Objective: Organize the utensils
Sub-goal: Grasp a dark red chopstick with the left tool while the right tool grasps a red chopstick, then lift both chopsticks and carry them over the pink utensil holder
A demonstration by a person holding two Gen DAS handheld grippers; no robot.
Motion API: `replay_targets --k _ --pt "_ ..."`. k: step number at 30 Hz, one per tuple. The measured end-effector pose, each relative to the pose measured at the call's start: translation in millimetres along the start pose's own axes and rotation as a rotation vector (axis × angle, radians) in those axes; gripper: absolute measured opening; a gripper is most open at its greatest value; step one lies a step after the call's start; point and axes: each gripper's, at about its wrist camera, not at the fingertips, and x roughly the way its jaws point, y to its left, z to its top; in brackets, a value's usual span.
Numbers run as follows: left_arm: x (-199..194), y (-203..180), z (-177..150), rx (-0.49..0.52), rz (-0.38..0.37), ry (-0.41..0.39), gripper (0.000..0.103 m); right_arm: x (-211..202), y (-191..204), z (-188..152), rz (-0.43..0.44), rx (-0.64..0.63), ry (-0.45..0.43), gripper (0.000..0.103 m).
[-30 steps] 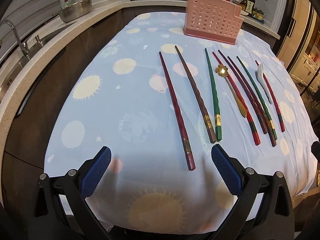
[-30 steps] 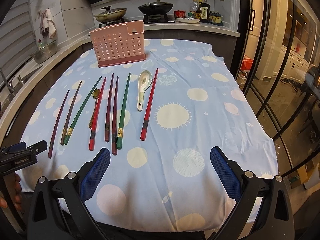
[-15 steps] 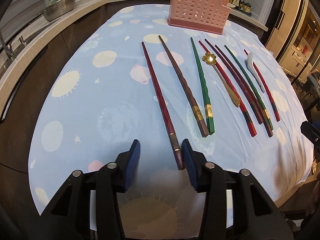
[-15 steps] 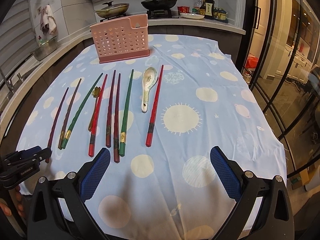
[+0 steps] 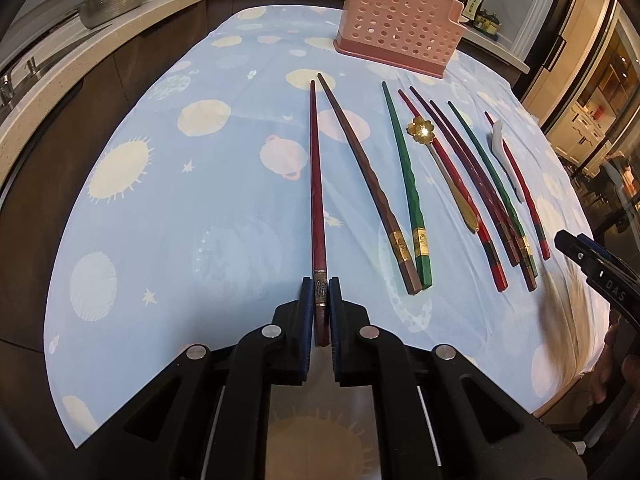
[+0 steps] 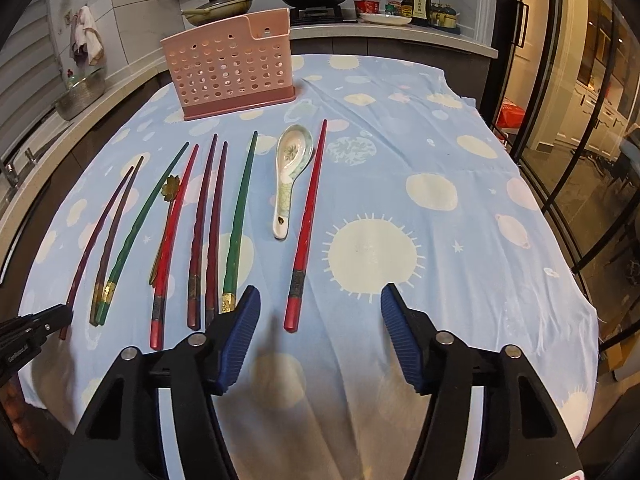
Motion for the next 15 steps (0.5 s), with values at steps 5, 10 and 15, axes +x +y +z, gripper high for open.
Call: replay_targets --k 5,10,15 --pt "-0.5 1.5 0.0 -0.003 -0.007 0.003 0.007 22.2 5.0 2.3 0.000 -0.008 0.032 0.031" --pt "-2.3 2.6 0.1 -0.009 -0.020 0.007 0.007 23.0 0.1 -1.6 0.000 -0.009 0.020 0.007" --pt "-15.8 0.3 1.9 -0.008 -0.031 -0.019 0.007 8.1 -11.3 -2.5 0.012 0.020 0.002 0.007"
